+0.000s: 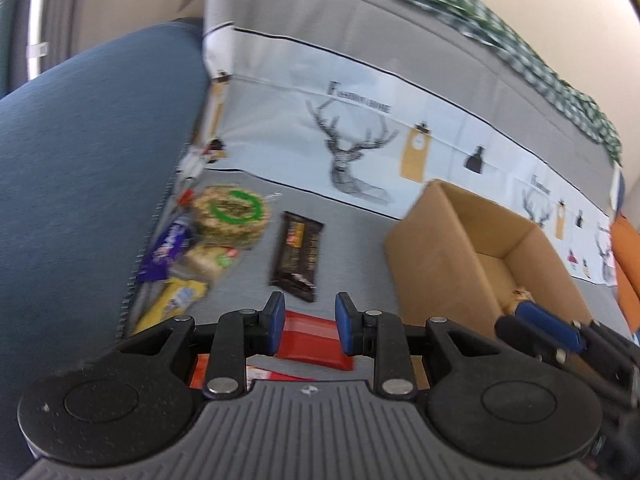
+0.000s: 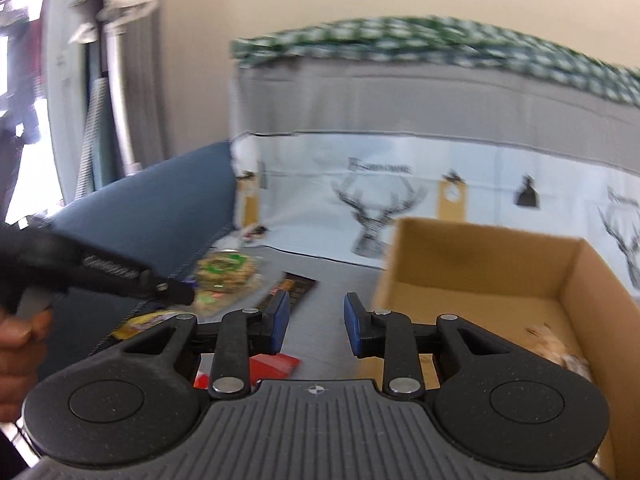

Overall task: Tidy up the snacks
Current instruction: 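Move both tools back to the snack pile beside the box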

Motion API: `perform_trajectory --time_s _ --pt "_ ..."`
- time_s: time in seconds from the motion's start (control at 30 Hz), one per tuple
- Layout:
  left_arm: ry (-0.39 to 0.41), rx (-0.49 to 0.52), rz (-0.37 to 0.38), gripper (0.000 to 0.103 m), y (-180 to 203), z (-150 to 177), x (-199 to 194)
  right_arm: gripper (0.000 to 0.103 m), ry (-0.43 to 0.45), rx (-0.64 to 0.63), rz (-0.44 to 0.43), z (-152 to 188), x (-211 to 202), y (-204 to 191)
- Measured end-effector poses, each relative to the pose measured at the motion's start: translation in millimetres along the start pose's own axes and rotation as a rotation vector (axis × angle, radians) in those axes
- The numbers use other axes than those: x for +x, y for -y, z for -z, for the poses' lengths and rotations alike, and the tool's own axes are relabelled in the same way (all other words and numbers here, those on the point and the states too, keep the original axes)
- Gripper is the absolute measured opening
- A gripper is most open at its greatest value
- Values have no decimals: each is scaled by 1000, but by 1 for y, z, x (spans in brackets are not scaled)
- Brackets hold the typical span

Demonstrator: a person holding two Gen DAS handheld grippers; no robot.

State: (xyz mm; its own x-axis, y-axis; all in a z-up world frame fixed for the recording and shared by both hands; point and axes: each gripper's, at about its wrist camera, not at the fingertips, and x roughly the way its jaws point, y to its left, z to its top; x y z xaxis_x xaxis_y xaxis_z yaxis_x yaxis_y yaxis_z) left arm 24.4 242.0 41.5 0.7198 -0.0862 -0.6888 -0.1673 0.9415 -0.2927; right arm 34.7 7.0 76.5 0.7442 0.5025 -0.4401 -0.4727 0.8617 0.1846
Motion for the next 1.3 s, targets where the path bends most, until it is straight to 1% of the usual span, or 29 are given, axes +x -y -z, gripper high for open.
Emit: perform_trajectory --time_s 0.17,0.3,0.43,0.53,0.6,0.67,0.8,0.87,1.0,1.03,1.07,1.1,1.13,1.17,1.23,1.3 --pt "-4 -10 -65 29 -15 -1 0 32 43 -158 -46 15 3 -38" --pt "-16 -9 -117 29 -25 -2 4 32 43 -256 -107 28 10 -62" --pt "-33 15 -191 31 -29 -2 11 31 27 -356 -161 43 20 -85" --pt "-54 58 -253 34 -29 -1 19 31 -27 -422 -185 58 35 -100" --pt "-73 103 -274 35 -25 0 26 32 -52 -448 -198 66 43 -106" --pt "-82 151 -303 37 -20 2 32 33 -78 -472 -202 74 51 -110" --pt "-108 231 -344 47 -13 7 44 36 -118 -488 -193 85 65 -112" --pt "-119 251 -357 48 -11 8 50 39 -133 -478 -196 86 73 -112" --pt "-133 264 -373 48 -12 6 60 38 -182 -489 -212 92 87 -114" --pt "-133 256 -370 48 -13 6 61 32 -191 -498 -219 94 89 -116" --pt "-132 243 -365 48 -15 5 62 23 -190 -511 -220 96 89 -117" --pt "-131 230 -361 48 -15 4 61 19 -188 -526 -224 97 89 -119" --pt "-121 221 -350 48 -16 3 61 12 -185 -535 -229 98 88 -119" --pt "-119 210 -346 48 -17 2 61 8 -183 -541 -231 98 85 -119" --pt "-115 195 -340 48 -17 1 60 4 -177 -555 -227 99 82 -117" --pt "-113 188 -337 48 -17 0 59 3 -173 -565 -206 98 78 -114"
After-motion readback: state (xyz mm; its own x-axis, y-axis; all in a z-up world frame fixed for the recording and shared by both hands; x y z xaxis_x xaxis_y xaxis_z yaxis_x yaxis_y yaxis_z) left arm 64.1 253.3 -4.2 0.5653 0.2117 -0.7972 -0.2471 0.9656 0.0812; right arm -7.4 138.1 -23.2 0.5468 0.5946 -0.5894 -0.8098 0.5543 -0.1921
